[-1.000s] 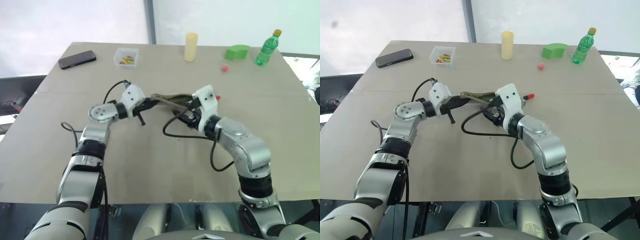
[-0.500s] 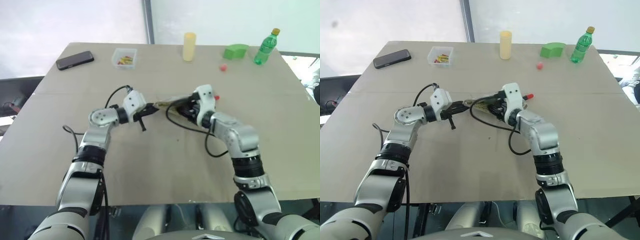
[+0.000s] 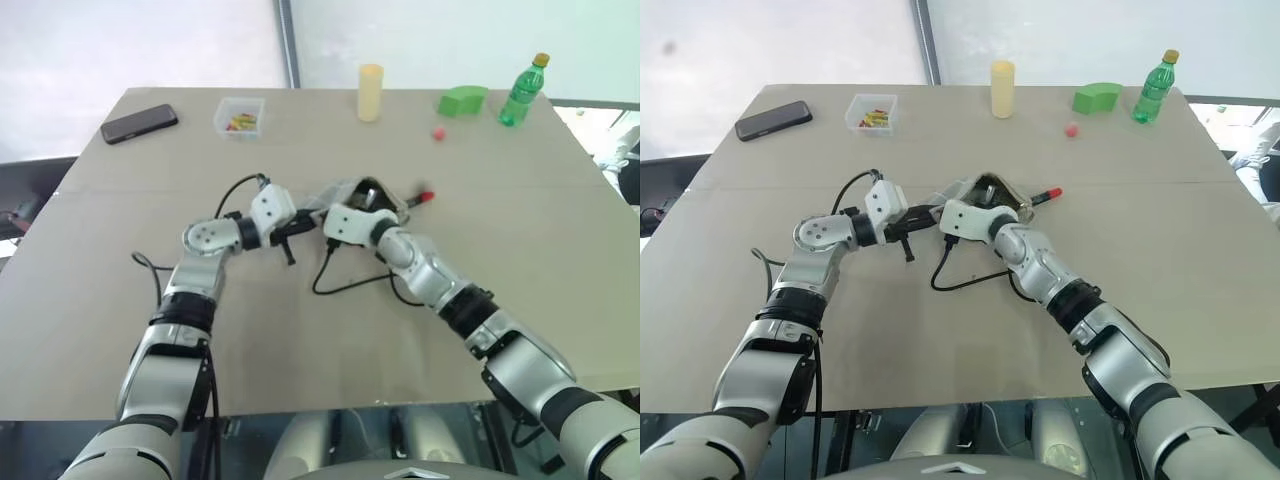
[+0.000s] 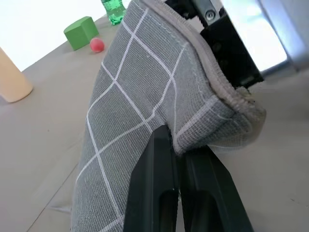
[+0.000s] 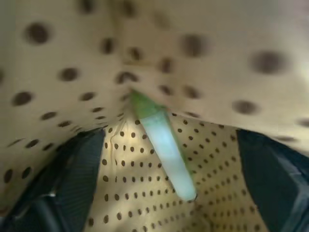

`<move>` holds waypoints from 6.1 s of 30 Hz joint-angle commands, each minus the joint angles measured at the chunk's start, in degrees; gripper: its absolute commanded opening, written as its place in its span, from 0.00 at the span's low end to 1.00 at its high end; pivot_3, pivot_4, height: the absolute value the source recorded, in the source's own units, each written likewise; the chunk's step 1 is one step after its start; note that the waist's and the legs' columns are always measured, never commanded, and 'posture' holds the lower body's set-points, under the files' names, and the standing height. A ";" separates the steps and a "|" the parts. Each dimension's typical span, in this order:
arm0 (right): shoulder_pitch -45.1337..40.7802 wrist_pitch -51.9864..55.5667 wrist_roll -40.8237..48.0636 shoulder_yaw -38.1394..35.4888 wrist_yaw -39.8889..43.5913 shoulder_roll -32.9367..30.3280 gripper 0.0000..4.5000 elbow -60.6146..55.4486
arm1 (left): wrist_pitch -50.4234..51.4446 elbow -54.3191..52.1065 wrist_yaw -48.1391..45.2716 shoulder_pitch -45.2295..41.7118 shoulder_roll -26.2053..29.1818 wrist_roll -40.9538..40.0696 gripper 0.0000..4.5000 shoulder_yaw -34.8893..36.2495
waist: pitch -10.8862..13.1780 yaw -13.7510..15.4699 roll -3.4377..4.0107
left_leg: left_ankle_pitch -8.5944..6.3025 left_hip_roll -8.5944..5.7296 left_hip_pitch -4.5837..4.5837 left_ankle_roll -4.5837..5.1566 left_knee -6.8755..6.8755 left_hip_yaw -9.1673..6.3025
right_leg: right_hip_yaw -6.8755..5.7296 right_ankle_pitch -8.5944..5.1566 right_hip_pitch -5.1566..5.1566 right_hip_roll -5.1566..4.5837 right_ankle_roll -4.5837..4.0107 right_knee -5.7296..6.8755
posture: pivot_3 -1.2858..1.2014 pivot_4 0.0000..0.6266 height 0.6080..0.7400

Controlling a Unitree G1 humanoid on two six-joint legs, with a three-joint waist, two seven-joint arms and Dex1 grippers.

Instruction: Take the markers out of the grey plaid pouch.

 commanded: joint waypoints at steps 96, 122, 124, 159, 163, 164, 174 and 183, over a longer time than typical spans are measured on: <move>-5.20 -15.71 -6.63 -2.01 0.37 3.02 0.99 11.35 | 9.85 15.89 -21.38 -11.57 1.10 -9.10 0.00 4.83 | -0.06 -0.05 0.04 | 0.04 0.00 0.04 -0.07 -0.02 -0.05 | -0.07 0.02 -0.05 0.15 -0.03 0.05 | 0.52 0.24 1.00; -9.91 -22.22 -10.35 -0.39 -10.86 5.36 0.99 28.52 | -1.70 -0.27 -18.41 -1.80 1.76 -7.33 0.00 4.00 | -0.04 -0.15 0.07 | 0.05 0.00 0.06 -0.08 -0.02 -0.05 | -0.02 0.02 -0.05 0.21 -0.04 0.05 | 0.52 0.24 1.00; -10.13 -22.70 -11.82 0.89 -12.51 5.87 0.99 30.27 | -1.67 -0.80 -17.94 -1.61 1.57 -7.09 0.00 3.72 | -0.05 -0.15 0.06 | 0.06 0.01 0.07 -0.10 -0.02 -0.05 | -0.02 0.02 -0.05 0.23 -0.04 0.06 | 0.52 0.24 1.00; -15.18 -20.52 -16.71 4.49 -18.01 9.13 0.63 38.86 | -6.53 -10.50 -14.29 4.82 0.03 -6.44 0.00 1.95 | -0.06 -0.18 0.11 | 0.09 0.02 0.14 -0.15 -0.12 -0.06 | 0.04 0.03 -0.04 0.32 -0.06 0.02 | 0.52 0.24 1.00; -15.33 -20.22 -16.63 4.34 -18.47 9.33 0.63 38.74 | -6.90 -11.16 -14.66 5.08 -0.23 -6.61 0.00 1.58 | -0.06 -0.16 0.11 | 0.10 0.02 0.14 -0.17 -0.12 -0.06 | 0.04 0.03 -0.04 0.32 -0.06 0.03 | 0.52 0.24 1.00; -15.37 -20.17 -16.50 4.20 -18.56 9.39 0.63 38.72 | -7.00 -11.32 -14.79 5.13 -0.29 -6.66 0.00 1.48 | -0.06 -0.17 0.11 | 0.10 0.02 0.14 -0.17 -0.12 -0.06 | 0.04 0.03 -0.04 0.32 -0.06 0.03 | 0.52 0.24 1.00; -14.82 -22.33 -14.16 1.82 -17.04 9.50 0.63 37.90 | -7.12 -14.01 -16.15 6.60 -0.51 -7.19 0.00 0.01 | -0.05 -0.21 0.13 | 0.10 0.03 0.15 -0.17 -0.15 -0.06 | 0.05 0.03 -0.04 0.33 -0.06 0.02 | 0.52 0.24 1.00; -15.08 -22.07 -15.02 2.18 -18.22 9.59 0.63 37.91 | -6.30 -15.63 -16.40 7.14 -1.09 -7.37 0.00 -0.54 | -0.04 -0.17 0.14 | 0.11 0.03 0.15 -0.18 -0.16 -0.06 | 0.05 0.03 -0.05 0.33 -0.06 0.01 | 0.52 0.24 1.00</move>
